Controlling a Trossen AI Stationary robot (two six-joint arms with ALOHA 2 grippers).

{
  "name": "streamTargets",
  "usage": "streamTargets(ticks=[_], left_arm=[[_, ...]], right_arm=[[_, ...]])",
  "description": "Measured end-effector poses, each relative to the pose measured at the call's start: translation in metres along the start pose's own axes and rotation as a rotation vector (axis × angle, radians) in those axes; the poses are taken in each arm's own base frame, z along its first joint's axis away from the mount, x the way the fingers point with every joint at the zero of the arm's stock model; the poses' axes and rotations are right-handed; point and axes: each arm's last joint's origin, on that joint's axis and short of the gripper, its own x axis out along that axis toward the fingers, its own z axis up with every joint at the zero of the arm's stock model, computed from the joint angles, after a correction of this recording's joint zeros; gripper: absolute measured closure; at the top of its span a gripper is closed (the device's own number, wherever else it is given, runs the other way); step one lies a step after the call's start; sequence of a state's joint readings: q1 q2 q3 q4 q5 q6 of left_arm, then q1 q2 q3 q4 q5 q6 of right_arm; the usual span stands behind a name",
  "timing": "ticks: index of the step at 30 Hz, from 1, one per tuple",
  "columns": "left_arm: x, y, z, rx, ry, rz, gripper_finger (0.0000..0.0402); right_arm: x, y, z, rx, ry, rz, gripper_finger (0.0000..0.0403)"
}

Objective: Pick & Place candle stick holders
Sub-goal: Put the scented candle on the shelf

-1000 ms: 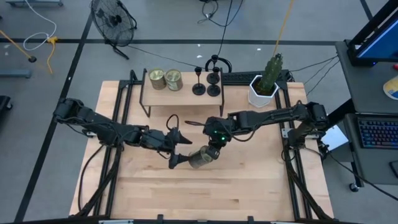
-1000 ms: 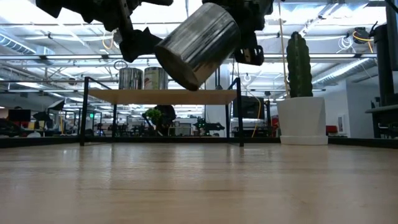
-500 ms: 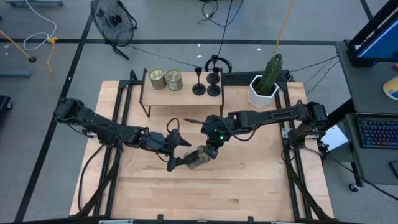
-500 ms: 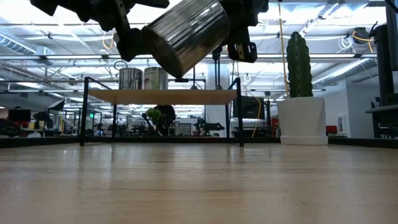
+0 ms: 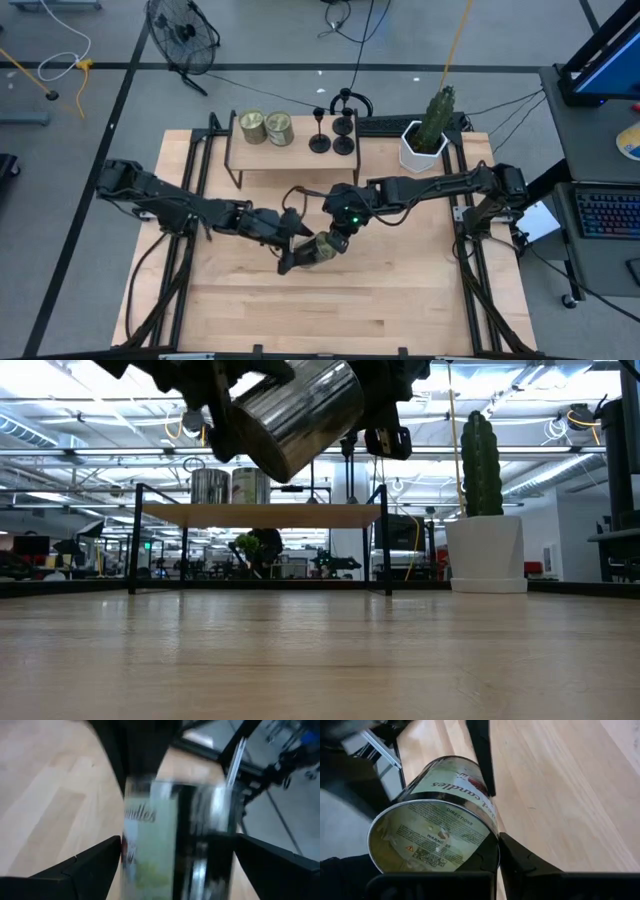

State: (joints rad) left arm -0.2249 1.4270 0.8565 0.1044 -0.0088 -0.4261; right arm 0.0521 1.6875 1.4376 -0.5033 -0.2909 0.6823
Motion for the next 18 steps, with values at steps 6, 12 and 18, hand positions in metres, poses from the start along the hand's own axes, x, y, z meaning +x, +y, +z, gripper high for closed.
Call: streamTargets(ticks=[6, 12, 18], left_arm=[[0.017, 0.002, 0.004, -0.004, 0.085, -0.014, 0.0011], [0.030, 0.002, 0.011, 0.011, 0.101, -0.058, 0.0011], [0.036, -0.002, 0.017, 0.041, 0.108, -0.083, 0.0011]], right_arm=[[0.000, 0.000, 0.000, -0.001, 0.004, -0.003, 0.0403], [0.000, 0.001, 0.001, -0.006, -0.009, 0.009, 0.0403], [0.000, 0.002, 0.001, -0.010, -0.012, 0.018, 0.0403]])
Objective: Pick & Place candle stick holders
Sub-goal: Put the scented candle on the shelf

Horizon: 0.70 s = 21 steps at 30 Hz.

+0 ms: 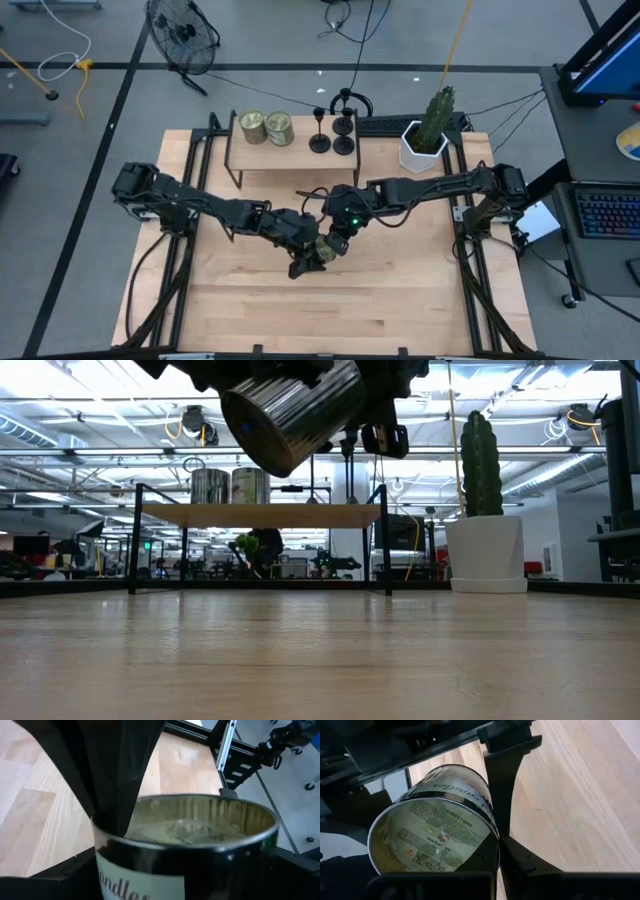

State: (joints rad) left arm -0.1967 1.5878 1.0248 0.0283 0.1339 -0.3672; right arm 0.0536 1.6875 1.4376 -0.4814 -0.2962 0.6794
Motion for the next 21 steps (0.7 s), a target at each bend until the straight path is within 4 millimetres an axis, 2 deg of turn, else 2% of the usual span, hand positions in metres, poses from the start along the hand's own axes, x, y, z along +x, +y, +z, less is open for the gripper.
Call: streamTargets(ticks=[8, 12, 21], left_arm=[[-0.0030, 0.0010, -0.0003, -0.041, 0.011, 0.027, 0.0013], [-0.0032, 0.0026, -0.0010, -0.061, 0.017, 0.044, 0.0040], [-0.0033, 0.0027, -0.0009, -0.072, 0.019, 0.041, 0.0042]], right_arm=[[0.0001, 0.0000, -0.0003, -0.010, 0.000, -0.003, 0.0403], [0.0000, -0.0001, -0.0002, -0.011, -0.001, -0.004, 0.0403], [0.0001, 0.0011, 0.0005, -0.021, 0.002, 0.023, 0.0403]])
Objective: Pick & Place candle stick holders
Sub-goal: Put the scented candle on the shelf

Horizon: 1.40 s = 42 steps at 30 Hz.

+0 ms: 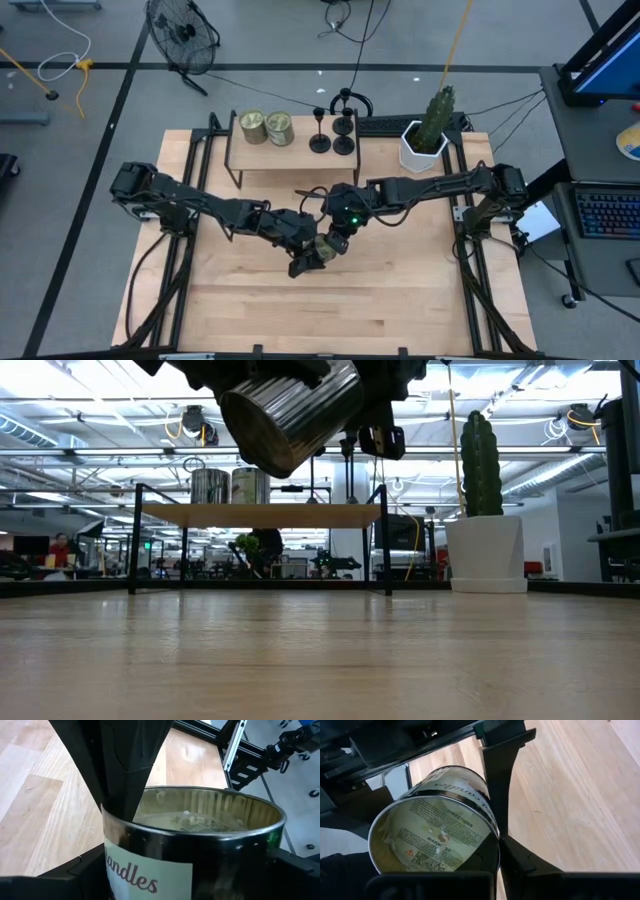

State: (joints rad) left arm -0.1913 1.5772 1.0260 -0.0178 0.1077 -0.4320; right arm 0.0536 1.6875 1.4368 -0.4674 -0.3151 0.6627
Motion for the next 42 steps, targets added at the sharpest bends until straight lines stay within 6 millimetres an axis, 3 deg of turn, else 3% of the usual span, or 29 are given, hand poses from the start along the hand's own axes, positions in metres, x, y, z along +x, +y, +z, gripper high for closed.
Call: streamTargets(ticks=[5, 16, 25, 33, 42], left_arm=[[0.000, 0.000, -0.001, 0.001, 0.015, 0.007, 0.0042], [-0.001, -0.003, -0.012, -0.025, 0.096, 0.030, 0.0042], [-0.010, 0.002, -0.022, -0.079, 0.204, 0.127, 0.0042], [-0.038, 0.000, -0.015, -0.093, 0.148, 0.246, 0.0042], [-0.078, 0.002, -0.005, -0.122, -0.017, 0.484, 0.0042]], right_arm=[[0.000, 0.001, 0.001, -0.013, -0.008, 0.007, 0.0385], [-0.001, 0.001, 0.004, -0.020, -0.007, 0.052, 0.0299], [-0.026, 0.007, 0.006, -0.056, -0.043, 0.079, 0.0268], [-0.055, 0.009, -0.019, -0.097, 0.009, -0.027, 0.0275], [-0.075, 0.000, -0.069, -0.056, -0.030, -0.075, 0.0277]])
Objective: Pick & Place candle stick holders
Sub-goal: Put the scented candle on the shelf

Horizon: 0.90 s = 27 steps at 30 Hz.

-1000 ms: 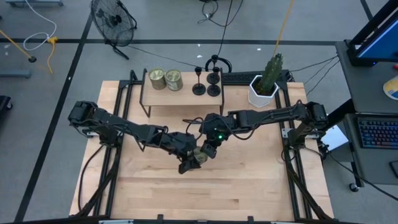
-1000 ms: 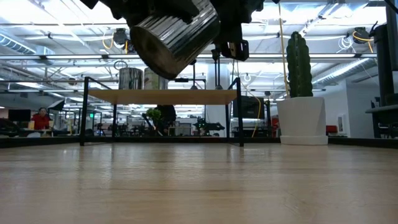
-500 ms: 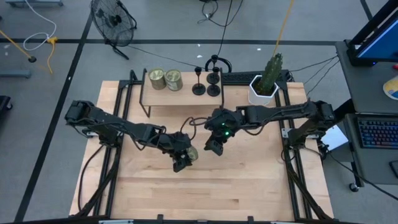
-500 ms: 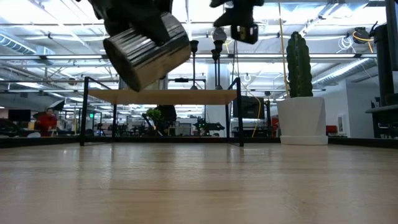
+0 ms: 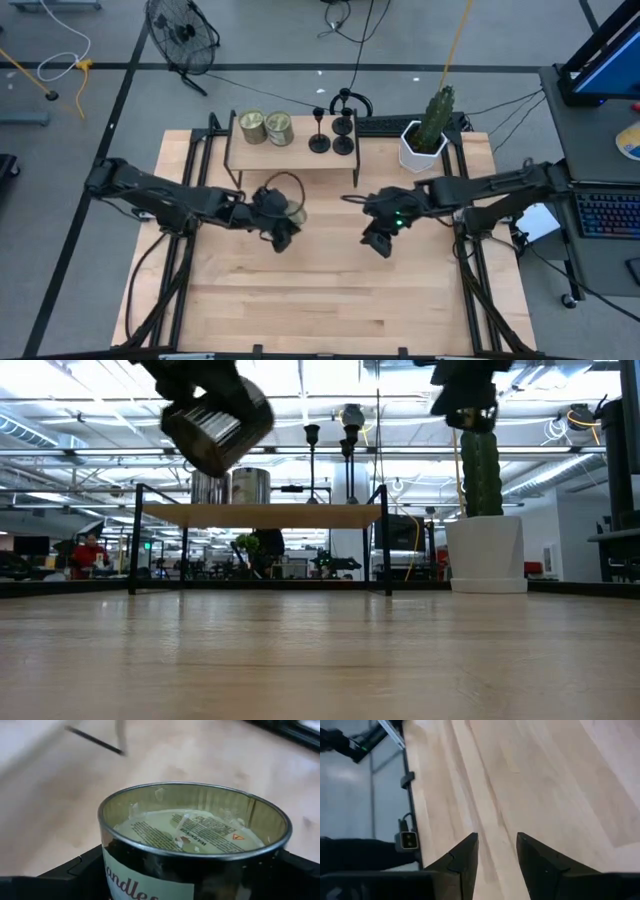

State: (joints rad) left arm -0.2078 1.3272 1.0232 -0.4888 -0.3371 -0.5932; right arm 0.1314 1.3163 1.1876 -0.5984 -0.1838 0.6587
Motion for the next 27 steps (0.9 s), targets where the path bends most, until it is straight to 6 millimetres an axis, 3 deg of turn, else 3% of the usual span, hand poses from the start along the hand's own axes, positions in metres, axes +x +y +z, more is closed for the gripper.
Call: streamTargets(ticks=[13, 21, 27], left_arm=[[-0.045, 0.026, 0.017, -0.159, -0.397, 0.405, 0.0042], [-0.047, 0.039, 0.023, -0.198, -0.532, 0.620, 0.0042], [-0.041, 0.061, 0.034, -0.204, -0.491, 0.678, 0.0042]], right_arm=[[-0.008, -0.033, -0.060, 0.104, -0.181, 0.207, 0.0278], [-0.011, -0.049, -0.080, 0.035, -0.200, 0.212, 0.0278], [-0.015, -0.058, -0.089, -0.031, -0.267, 0.157, 0.0278]])
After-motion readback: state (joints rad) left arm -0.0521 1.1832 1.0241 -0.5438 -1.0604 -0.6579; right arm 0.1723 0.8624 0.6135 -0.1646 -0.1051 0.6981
